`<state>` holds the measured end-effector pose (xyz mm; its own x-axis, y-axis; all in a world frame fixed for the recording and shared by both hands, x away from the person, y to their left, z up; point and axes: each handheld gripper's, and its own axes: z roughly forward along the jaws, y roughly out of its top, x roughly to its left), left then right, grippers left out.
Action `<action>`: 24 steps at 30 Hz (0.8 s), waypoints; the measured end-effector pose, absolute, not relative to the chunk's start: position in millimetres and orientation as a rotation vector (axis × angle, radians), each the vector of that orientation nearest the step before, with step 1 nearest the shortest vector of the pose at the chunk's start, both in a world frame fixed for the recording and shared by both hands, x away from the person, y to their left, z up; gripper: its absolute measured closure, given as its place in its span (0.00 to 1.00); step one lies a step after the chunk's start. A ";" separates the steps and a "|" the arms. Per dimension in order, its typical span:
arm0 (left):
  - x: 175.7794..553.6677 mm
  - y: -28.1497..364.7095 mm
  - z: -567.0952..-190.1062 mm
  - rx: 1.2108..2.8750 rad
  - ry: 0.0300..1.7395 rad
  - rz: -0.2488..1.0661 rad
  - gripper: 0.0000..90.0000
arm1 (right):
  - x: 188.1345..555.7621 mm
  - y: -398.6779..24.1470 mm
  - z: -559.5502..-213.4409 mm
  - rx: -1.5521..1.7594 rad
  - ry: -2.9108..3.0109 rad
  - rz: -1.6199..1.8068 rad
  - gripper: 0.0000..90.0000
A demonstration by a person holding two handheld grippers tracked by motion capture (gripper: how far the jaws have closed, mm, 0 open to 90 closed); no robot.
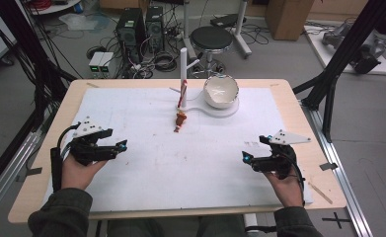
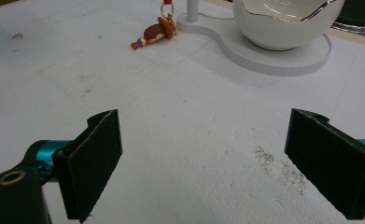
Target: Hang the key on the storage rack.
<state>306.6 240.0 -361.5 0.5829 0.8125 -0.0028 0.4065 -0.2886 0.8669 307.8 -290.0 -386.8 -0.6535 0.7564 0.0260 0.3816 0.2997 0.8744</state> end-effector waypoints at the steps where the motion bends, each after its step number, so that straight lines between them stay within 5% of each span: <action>1: 305.0 241.3 -362.7 1.901 0.988 0.568 0.36 | 307.9 -290.2 -387.2 1.014 2.179 1.301 0.11; 24: 279.3 268.6 -374.0 1.852 1.022 0.640 0.35 | 298.7 -297.2 -399.6 1.040 2.192 1.289 0.11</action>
